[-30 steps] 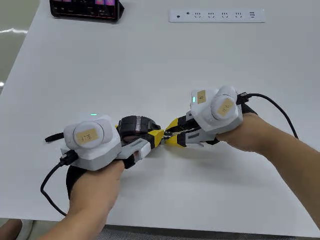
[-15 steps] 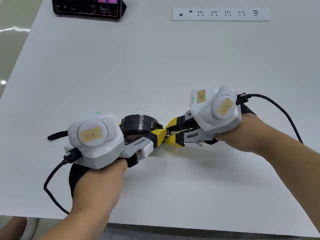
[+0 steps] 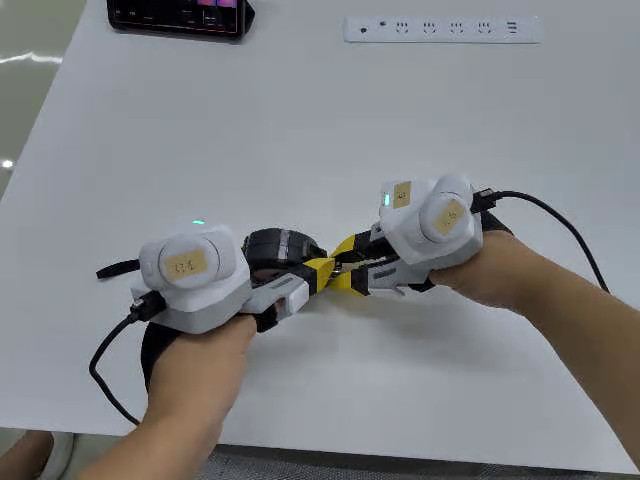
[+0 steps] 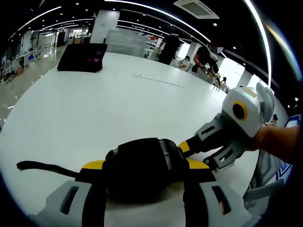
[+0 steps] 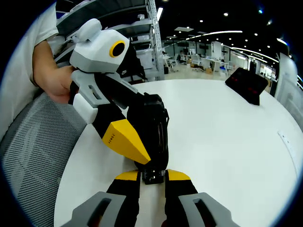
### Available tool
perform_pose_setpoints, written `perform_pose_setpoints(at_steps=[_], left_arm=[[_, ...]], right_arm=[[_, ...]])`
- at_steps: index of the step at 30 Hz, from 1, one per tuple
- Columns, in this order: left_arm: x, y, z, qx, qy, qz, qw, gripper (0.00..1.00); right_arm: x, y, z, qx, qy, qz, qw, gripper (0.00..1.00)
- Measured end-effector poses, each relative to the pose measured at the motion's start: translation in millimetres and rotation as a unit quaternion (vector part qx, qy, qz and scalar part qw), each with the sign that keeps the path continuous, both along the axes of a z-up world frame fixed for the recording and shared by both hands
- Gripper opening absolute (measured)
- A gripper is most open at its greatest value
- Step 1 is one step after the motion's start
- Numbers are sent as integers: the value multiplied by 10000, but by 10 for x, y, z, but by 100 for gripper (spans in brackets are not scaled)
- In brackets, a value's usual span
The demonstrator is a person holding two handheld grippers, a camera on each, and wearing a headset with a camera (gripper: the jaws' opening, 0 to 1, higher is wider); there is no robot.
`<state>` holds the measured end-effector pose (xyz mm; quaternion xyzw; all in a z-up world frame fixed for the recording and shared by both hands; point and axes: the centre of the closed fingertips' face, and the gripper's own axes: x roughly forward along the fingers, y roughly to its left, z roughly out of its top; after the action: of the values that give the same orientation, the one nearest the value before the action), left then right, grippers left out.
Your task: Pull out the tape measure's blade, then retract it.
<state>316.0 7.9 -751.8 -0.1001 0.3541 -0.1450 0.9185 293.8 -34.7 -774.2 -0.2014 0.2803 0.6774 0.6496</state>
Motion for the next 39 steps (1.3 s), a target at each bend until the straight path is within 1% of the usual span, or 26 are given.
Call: perform_pose_setpoints(at_steps=[1,2,10,12,13,14,16,17,18,19,23,28,30,33,36,39], left_arm=[[-3,-3,1,-3,14,-6,10000,61],[-4,-4,1,1,21,-14,10000,61],[-15,-7,7,2,29,-60,10000,61],[-28,-10,7,72,26,-132,9999,61],[-38,-4,1,188,-5,-229,9996,61],[-42,-1,2,259,-49,-288,9992,61],[-49,12,0,257,-33,-287,9993,61],[-49,23,4,279,-51,-289,9992,62],[-45,28,17,304,-93,-300,9990,63],[-41,32,23,323,-115,-310,9989,64],[-40,34,39,359,-135,-329,9987,64],[-41,26,68,424,-209,-418,9980,65],[-53,22,77,575,-254,-549,9965,66],[-69,14,86,644,-307,-676,9952,68],[-88,20,112,768,-391,-814,9929,70],[-105,41,137,841,-427,-891,9915,71]], right_arm=[[9,4,11,15,81,-76,9999,22],[9,5,15,24,107,-84,9999,23],[14,4,48,49,61,-105,9999,24],[14,-8,78,86,68,-155,9998,26],[12,-14,93,131,48,-174,9998,27],[7,-20,93,148,49,-179,9997,28],[-5,-27,94,166,79,-239,9995,32],[2,-30,96,185,40,-270,9995,35],[-9,-30,100,201,73,-292,9993,37],[-15,-34,96,181,110,-308,9993,38],[-22,-43,91,155,98,-321,9993,39],[-23,-74,138,183,74,-385,9991,42],[-28,-98,159,194,43,-430,9989,44],[-44,-139,189,232,34,-527,9983,47],[-69,-182,206,208,41,-606,9979,51],[-81,-221,242,236,-2,-692,9973,55]])
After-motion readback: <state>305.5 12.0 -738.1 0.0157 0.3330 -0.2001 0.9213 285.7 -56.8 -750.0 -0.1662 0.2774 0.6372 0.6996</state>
